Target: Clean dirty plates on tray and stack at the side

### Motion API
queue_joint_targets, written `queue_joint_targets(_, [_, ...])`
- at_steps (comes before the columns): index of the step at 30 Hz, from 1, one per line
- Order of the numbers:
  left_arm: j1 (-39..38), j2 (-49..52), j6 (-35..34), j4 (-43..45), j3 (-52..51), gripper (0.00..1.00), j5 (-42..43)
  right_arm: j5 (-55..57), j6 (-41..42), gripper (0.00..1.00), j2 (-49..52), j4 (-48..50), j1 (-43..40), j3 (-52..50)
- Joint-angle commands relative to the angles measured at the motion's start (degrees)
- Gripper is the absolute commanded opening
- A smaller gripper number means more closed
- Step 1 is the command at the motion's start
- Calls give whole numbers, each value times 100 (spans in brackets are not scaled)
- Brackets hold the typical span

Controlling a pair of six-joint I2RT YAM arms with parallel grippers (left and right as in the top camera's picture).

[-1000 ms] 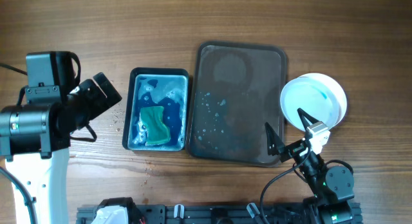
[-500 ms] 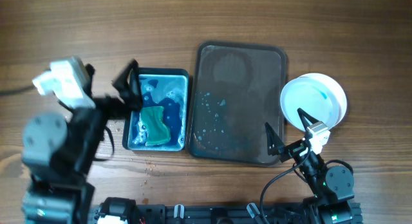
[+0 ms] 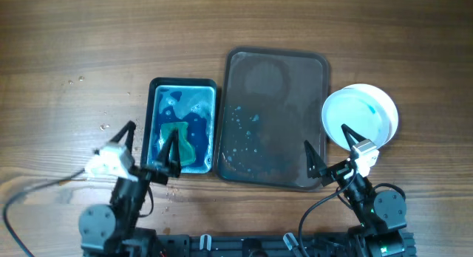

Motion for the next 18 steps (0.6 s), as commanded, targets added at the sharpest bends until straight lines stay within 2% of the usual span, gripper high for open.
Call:
queue_joint_targets(1, [-24,-254,107,358,-581,100,109,79,-111,100,0,15,-37,-4])
queue_joint_targets(9, [-28,-341,114,643,-1574,100,105,79,-111,100,2,15,-37,-4])
queue_joint_targets(11, [-26,-341,111,387,-1572,100,107,79,-111,100,2,15,-37,-4])
queue_joint_targets(18, [-24,-339,114,402,-1572,100,109,79,-111,100,2,15,-37,-4])
